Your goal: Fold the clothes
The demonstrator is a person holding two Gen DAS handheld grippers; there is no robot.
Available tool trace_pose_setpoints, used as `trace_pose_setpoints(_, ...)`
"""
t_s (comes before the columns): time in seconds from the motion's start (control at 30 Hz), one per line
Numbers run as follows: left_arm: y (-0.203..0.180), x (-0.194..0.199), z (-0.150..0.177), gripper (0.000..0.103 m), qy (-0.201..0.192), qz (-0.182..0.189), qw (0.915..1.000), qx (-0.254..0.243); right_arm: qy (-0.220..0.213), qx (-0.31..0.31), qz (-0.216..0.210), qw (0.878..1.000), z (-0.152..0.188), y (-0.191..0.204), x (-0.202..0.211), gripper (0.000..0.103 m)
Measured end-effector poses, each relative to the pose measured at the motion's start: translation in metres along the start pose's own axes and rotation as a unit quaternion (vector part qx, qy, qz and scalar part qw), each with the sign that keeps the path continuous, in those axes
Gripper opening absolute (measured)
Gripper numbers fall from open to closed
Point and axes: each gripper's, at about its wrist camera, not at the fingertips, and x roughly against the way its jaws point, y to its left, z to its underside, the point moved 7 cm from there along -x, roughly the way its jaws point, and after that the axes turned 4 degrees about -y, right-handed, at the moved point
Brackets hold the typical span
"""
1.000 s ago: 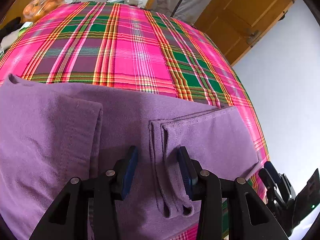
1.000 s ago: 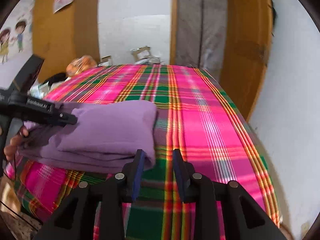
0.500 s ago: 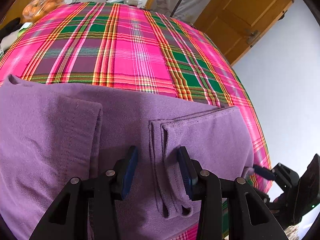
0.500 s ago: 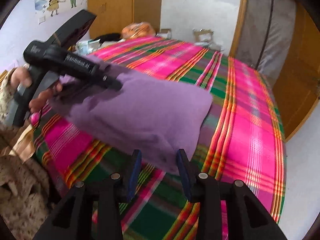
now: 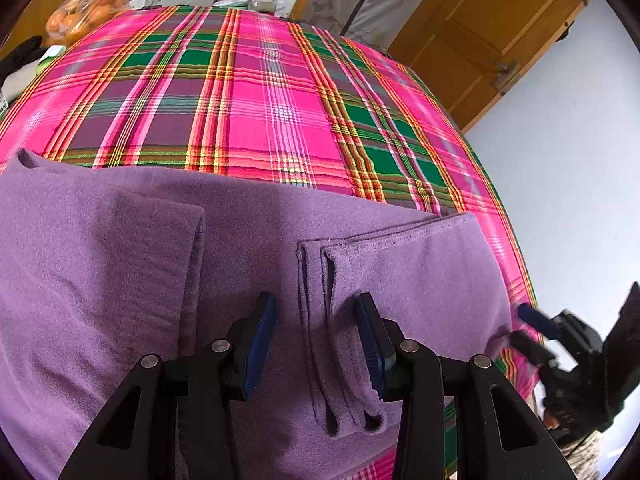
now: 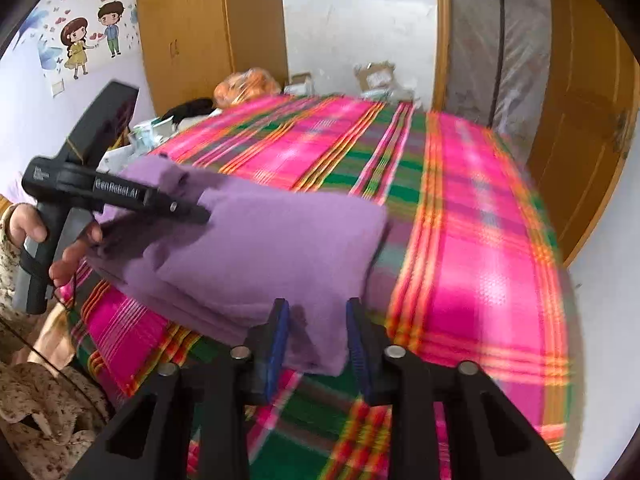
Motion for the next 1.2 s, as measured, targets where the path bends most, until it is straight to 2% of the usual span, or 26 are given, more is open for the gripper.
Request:
trace_pose_setpoints(0.2, 0.001, 0.001, -0.001, 0.043, 0.001, 0.003, 1.0000, 0.004, 0.034, 0.010, -0.015, 0.999, 0.028, 0.013, 0.006, 0.020)
trace_pose_setpoints(0.33, 0.003, 0.001, -0.001, 0.043, 0.002, 0.010, 0.9999, 0.012, 0.003, -0.015, -0.009, 1.000, 0.023, 0.004, 0.027, 0.020)
trace_pose_setpoints(0.43, 0.004, 0.002, 0.000, 0.043, 0.008, 0.015, 0.9996, 0.023, -0.025, -0.017, 0.021, 0.999, 0.016, 0.003, 0.036, 0.020)
trace_pose_setpoints(0.6, 0.007, 0.009, 0.007, 0.043, 0.025, 0.015, 0.9990, 0.034, -0.034, -0.007, 0.042, 0.999, 0.013, 0.016, 0.027, 0.022)
trace_pose_setpoints(0.87, 0.015, 0.023, 0.021, 0.043, 0.037, 0.001, 0.9977, 0.057, -0.040, -0.036, 0.026, 0.998, 0.020, 0.026, 0.013, 0.025)
trace_pose_setpoints(1.2, 0.005, 0.020, 0.030, 0.043, 0.066, 0.035, 0.9935, 0.086, -0.049, -0.065, 0.019, 0.996, 0.024, 0.029, 0.010, 0.027)
